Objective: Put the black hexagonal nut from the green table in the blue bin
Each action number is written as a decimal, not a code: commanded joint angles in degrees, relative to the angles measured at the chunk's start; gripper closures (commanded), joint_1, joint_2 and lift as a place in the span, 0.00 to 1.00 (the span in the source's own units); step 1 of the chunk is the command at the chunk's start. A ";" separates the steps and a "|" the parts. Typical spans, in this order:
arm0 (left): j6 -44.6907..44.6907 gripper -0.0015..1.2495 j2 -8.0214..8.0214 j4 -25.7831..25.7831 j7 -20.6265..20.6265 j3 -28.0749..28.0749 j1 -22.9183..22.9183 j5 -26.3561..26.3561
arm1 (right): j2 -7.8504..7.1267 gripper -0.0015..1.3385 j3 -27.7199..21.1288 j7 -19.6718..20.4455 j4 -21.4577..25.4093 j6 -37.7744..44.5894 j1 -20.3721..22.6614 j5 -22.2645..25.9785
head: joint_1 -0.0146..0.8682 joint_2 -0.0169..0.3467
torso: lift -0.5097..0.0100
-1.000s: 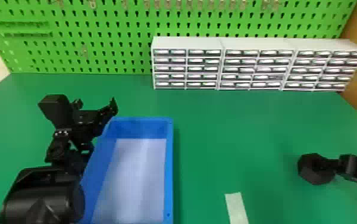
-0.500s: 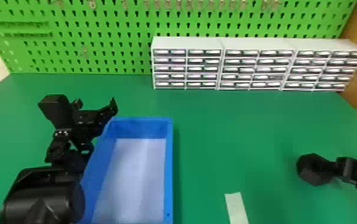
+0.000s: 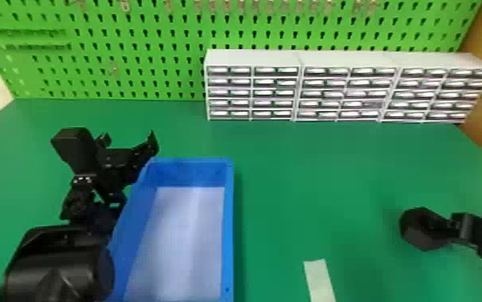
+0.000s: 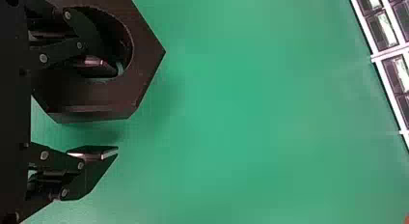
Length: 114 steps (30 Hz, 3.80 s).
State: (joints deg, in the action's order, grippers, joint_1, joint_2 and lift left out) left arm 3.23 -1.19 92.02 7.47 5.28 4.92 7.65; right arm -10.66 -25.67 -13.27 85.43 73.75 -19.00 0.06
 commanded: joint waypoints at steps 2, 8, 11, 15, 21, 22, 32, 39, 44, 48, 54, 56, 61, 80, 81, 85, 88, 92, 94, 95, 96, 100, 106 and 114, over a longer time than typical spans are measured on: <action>-0.07 0.14 0.04 0.00 0.00 0.08 -0.09 0.00 | -0.15 0.56 0.01 0.00 0.00 0.00 0.01 0.30 | 0.79 0.19 | 0.79; -0.25 0.14 0.04 0.00 0.00 -0.01 -0.09 0.00 | -0.33 0.72 0.09 0.00 0.00 0.00 0.01 0.56 | 0.79 0.19 | 0.79; -0.25 0.14 -0.04 0.00 0.00 -0.01 -0.09 0.00 | -0.42 0.75 0.18 0.00 0.00 0.26 0.10 0.65 | 0.79 0.19 | 0.79; -0.33 0.14 0.04 0.00 0.00 -0.01 -0.09 0.00 | -0.77 0.76 0.71 0.00 0.00 0.35 0.19 0.82 | 0.79 0.19 | 0.79; -0.42 0.14 0.04 0.00 0.00 0.08 -0.09 0.00 | -0.77 0.81 1.06 0.00 0.08 -0.36 0.45 0.82 | 0.79 0.19 | 0.79; -0.42 0.14 -0.04 0.00 0.00 -0.01 -0.09 0.00 | -0.85 0.81 1.24 0.00 0.08 -0.71 0.45 0.82 | 0.79 0.19 | 0.79; -0.42 0.14 0.04 0.00 0.00 -0.01 -0.17 0.00 | -0.85 0.81 2.03 0.00 1.40 -2.64 1.07 1.35 | 0.79 0.19 | 0.79; -0.42 0.14 0.04 0.00 0.00 -0.01 -0.09 0.00 | -0.77 0.81 2.47 0.00 2.63 -3.17 1.33 1.79 | 0.79 0.19 | 0.79; -0.42 0.14 0.04 0.00 0.00 -0.01 -0.17 0.00 | -0.77 0.81 2.56 0.00 3.34 -3.34 1.51 2.05 | 0.79 0.19 | 0.79; -0.42 0.14 0.04 0.00 0.00 -0.01 -0.17 0.00 | -0.77 0.81 2.82 0.00 4.74 -3.34 1.68 2.14 | 0.79 0.19 | 0.79; -0.42 0.14 0.04 0.00 -0.08 0.08 -0.17 0.00 | -0.77 0.81 3.70 0.00 6.32 -4.05 1.68 3.28 | 0.79 0.19 | 0.79; -0.42 0.14 0.04 0.00 -0.08 0.08 -0.17 0.00 | -0.77 0.81 4.14 0.00 7.03 -4.75 1.68 3.81 | 0.79 0.19 | 0.79; -0.42 0.14 0.04 0.00 -0.08 0.08 -0.17 0.00 | -0.68 0.81 4.66 0.00 8.96 -6.16 1.68 4.95 | 0.79 0.19 | 0.79; -0.42 0.14 0.04 0.00 -0.17 0.08 -0.09 0.00 | -0.85 0.81 6.77 0.00 15.03 -17.58 2.74 9.00 | 0.79 0.19 | 0.79; -0.42 0.14 0.04 0.00 -0.17 0.08 -0.09 0.00 | -0.77 0.81 6.86 0.00 15.29 -17.85 2.74 9.08 | 0.79 0.19 | 0.79; -0.42 0.14 0.04 0.00 -0.17 0.08 -0.09 0.00 | -0.85 0.81 7.39 0.00 16.26 -19.52 2.74 9.52 | 0.79 0.19 | 0.79; -0.42 0.14 0.04 0.00 -0.17 0.08 -0.09 0.00 | -0.77 0.81 8.09 0.00 17.05 -20.83 2.74 10.14 | 0.79 0.19 | 0.79; -0.42 0.14 0.04 0.00 -0.17 0.08 -0.17 0.00 | -0.85 0.81 9.23 0.00 17.84 -22.77 2.65 10.84 | 0.79 0.19 | 0.79; -0.42 0.14 0.04 0.00 -0.26 -0.01 -0.17 0.00 | -0.94 0.81 9.76 0.00 18.45 -24.00 2.56 11.11 | 0.79 0.19 | 0.79; -0.42 0.14 0.04 0.00 -0.26 -0.01 -0.17 -0.09 | -0.94 0.81 10.03 0.00 18.63 -24.70 2.56 11.19 | 0.79 0.19 | 0.79; -0.42 0.14 0.04 0.00 -0.26 -0.01 -0.17 0.00 | -0.85 0.81 10.29 0.00 18.80 -25.49 2.56 11.19 | 0.79 0.19 | 0.79; -0.42 0.14 0.04 0.00 -0.26 -0.10 -0.09 0.00 | -0.68 0.81 10.99 0.00 19.16 -27.95 2.65 11.72 | 0.79 0.19 | 0.79; -0.42 0.14 0.04 0.00 -0.35 -0.27 -0.09 -0.09 | -0.42 0.81 12.31 0.00 19.16 -29.54 2.65 11.72 | 0.79 0.19 | 0.79; -0.42 0.14 0.04 -0.18 -0.44 -0.45 -0.17 -0.09 | -0.50 0.81 14.86 0.00 19.16 -31.38 2.30 12.25 | 0.79 0.19 | 0.79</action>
State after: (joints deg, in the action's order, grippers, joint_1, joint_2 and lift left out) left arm 2.81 -1.14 91.95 7.03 4.93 4.83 7.56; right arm -11.12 -12.05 -13.27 104.57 43.26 -16.45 11.88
